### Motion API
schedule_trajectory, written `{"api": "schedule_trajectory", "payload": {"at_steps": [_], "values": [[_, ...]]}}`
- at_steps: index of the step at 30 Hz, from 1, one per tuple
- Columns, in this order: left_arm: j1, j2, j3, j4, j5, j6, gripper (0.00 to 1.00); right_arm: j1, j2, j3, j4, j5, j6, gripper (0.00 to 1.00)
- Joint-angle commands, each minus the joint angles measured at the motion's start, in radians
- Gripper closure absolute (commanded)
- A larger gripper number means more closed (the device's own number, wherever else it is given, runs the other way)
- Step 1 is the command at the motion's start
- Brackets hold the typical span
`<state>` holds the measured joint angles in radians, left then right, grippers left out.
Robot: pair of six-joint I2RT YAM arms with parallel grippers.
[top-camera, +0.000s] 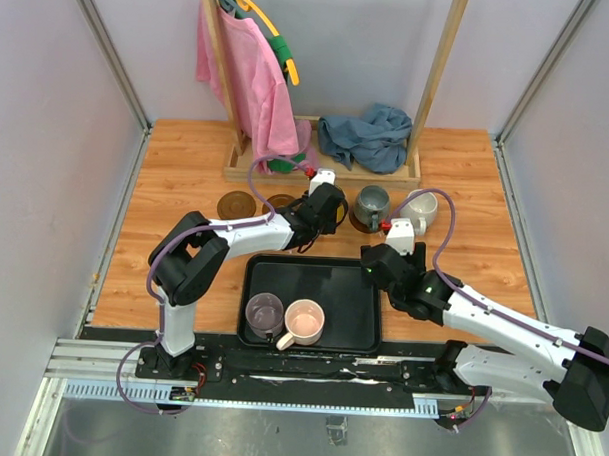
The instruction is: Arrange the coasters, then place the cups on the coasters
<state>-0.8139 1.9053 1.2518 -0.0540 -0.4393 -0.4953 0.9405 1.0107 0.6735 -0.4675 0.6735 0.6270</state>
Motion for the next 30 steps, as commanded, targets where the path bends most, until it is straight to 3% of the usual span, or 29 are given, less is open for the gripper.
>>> {"api": "schedule_trajectory", "payload": {"at_steps": [1, 11, 30], "values": [[0.004, -0.02, 0.004, 0.027, -0.001, -0.01, 0.56, 0.011, -0.018, -0.017, 0.01, 0.005, 0.001, 0.1], [0.004, -0.081, -0.032, 0.028, 0.003, -0.015, 0.37, 0.011, -0.023, -0.017, 0.013, 0.006, 0.001, 0.1], [-0.004, -0.144, -0.094, 0.036, 0.064, -0.04, 0.36, 0.011, -0.037, -0.023, 0.023, -0.019, 0.017, 0.1]]}}
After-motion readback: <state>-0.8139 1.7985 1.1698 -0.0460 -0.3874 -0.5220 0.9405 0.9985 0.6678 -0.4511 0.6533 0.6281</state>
